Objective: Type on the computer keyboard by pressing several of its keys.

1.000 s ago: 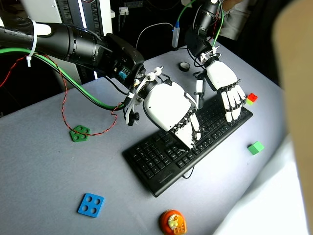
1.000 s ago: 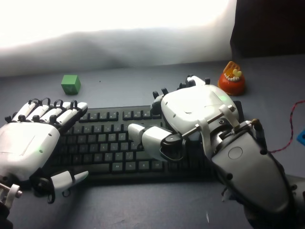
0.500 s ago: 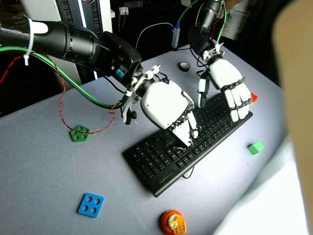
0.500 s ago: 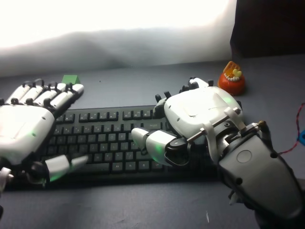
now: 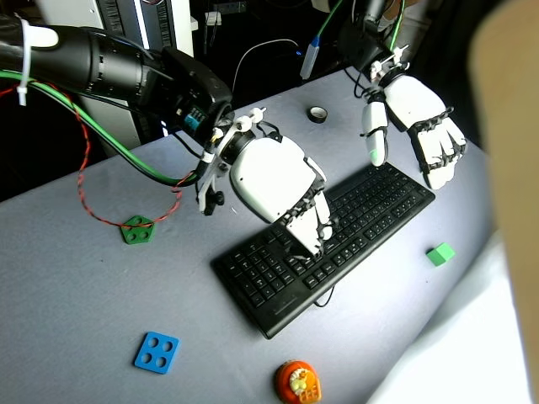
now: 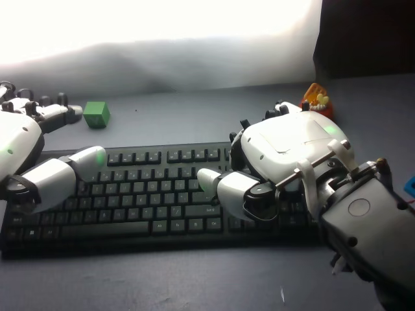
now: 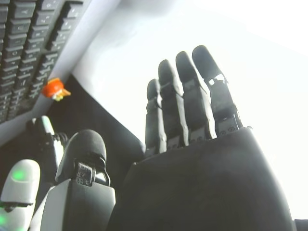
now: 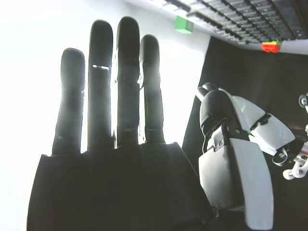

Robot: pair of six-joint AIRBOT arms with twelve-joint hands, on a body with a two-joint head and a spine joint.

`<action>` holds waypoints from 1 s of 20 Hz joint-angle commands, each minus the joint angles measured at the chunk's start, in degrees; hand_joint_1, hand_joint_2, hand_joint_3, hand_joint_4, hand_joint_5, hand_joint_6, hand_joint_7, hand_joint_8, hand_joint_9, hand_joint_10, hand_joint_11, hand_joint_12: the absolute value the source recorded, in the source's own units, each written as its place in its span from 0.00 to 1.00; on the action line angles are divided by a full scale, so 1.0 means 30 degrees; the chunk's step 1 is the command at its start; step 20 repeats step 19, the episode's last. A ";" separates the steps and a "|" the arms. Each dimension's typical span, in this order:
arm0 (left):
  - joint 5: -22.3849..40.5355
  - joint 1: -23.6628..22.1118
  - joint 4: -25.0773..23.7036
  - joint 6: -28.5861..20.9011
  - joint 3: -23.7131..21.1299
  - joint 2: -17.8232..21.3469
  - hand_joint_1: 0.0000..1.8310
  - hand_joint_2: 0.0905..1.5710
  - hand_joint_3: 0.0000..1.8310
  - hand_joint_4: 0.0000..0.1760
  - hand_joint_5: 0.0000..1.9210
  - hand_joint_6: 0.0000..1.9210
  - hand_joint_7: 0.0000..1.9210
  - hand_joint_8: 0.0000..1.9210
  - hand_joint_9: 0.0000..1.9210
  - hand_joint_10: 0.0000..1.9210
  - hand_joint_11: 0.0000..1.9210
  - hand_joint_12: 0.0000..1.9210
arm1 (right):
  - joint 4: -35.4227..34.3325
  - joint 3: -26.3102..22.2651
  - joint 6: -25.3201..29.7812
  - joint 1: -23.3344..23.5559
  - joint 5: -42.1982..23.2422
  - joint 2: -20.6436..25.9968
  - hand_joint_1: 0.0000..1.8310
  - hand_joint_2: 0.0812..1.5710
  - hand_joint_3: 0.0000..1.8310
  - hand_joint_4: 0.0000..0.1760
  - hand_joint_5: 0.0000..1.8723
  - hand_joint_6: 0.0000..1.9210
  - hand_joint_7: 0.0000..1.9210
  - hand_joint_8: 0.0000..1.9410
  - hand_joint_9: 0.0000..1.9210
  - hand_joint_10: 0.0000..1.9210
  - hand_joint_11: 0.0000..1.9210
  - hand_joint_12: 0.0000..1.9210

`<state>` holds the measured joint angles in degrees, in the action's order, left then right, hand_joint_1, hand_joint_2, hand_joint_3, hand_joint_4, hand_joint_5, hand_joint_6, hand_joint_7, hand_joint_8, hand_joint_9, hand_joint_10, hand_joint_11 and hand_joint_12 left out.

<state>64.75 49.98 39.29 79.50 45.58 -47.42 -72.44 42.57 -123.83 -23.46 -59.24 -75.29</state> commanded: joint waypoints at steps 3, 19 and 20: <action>0.1315 -0.0287 -0.0613 -0.0161 -0.0295 0.1060 0.06 0.85 0.00 0.00 0.44 0.60 0.46 0.67 0.37 0.82 0.21 0.96 | 0.1576 -0.0285 -0.0138 0.0281 -0.0791 0.0349 0.00 0.80 0.00 0.00 0.50 0.82 0.54 0.86 0.47 0.99 0.38 1.00; -0.0411 -0.0843 -0.0619 -0.0180 -0.1478 0.2794 0.22 0.96 0.00 0.00 0.51 0.98 0.57 0.96 0.56 1.00 0.54 1.00 | 0.1660 -0.0661 -0.0689 0.0090 0.0028 0.1807 0.13 1.00 0.01 1.00 0.65 1.00 0.70 0.99 0.74 1.00 0.71 1.00; -0.0411 -0.0843 -0.0619 -0.0180 -0.1478 0.2794 0.22 0.96 0.00 0.00 0.51 0.98 0.57 0.96 0.56 1.00 0.54 1.00 | 0.1660 -0.0661 -0.0689 0.0090 0.0028 0.1807 0.13 1.00 0.01 1.00 0.65 1.00 0.70 0.99 0.74 1.00 0.71 1.00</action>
